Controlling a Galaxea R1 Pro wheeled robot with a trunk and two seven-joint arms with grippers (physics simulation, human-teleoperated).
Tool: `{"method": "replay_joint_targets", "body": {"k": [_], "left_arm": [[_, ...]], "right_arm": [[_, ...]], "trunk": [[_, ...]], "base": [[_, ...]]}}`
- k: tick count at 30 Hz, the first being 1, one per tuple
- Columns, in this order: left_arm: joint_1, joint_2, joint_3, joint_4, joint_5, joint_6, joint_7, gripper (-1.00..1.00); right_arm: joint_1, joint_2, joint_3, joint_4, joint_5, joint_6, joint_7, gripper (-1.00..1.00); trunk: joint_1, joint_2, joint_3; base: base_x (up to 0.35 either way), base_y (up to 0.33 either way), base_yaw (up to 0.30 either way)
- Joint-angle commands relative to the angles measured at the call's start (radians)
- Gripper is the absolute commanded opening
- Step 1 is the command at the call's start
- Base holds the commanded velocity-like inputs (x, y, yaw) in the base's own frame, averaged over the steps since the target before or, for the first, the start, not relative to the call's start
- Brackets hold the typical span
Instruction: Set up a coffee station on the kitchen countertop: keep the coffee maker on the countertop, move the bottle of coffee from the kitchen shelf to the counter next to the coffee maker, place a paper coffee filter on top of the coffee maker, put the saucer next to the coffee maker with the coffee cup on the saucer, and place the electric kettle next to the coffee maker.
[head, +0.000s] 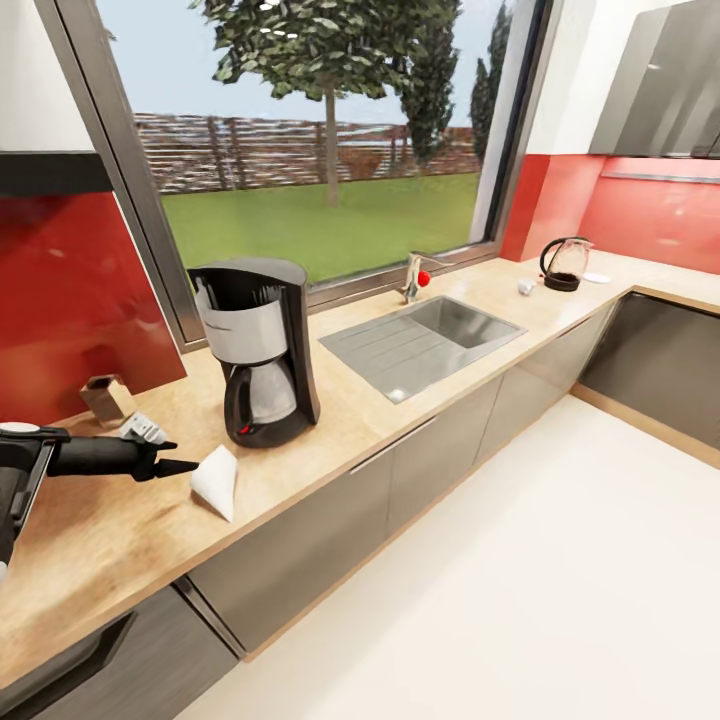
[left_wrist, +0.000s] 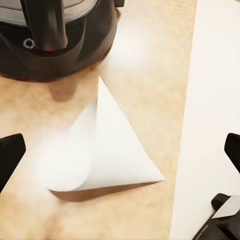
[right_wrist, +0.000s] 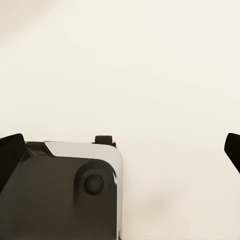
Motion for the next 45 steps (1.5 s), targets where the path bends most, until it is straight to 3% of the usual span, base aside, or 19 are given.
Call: {"method": "replay_joint_targets", "body": {"k": [1, 10, 24, 45], "left_arm": [[-0.001, 0.0, 0.002, -0.001, -0.008, 0.01, -0.009, 1.0], [0.005, -0.001, -0.002, 0.0, -0.007, 0.01, -0.009, 1.0], [0.092, -0.004, -0.008, 0.001, -0.008, -0.007, -0.015, 1.0], [0.098, -0.004, -0.01, 0.001, -0.008, -0.02, -0.018, 1.0]], "right_arm": [[-0.001, 0.0, -0.001, 0.0, 0.001, -0.003, 0.0, 1.0], [-0.001, 0.0, -0.001, 0.0, 0.001, -0.003, 0.0, 1.0], [-0.001, 0.001, 0.0, 0.002, 0.001, -0.003, 0.0, 1.0], [-0.001, 0.001, 0.001, 0.002, 0.001, -0.002, 0.0, 1.0]], "trunk": [[0.001, -0.002, -0.002], [0.001, -0.002, -0.002], [0.001, -0.002, -0.002], [0.001, -0.002, -0.002]], "base": [[0.009, 0.008, 0.0], [0.002, 0.002, 0.0], [0.015, 0.0, 0.0], [0.067, 0.041, 0.0]]}}
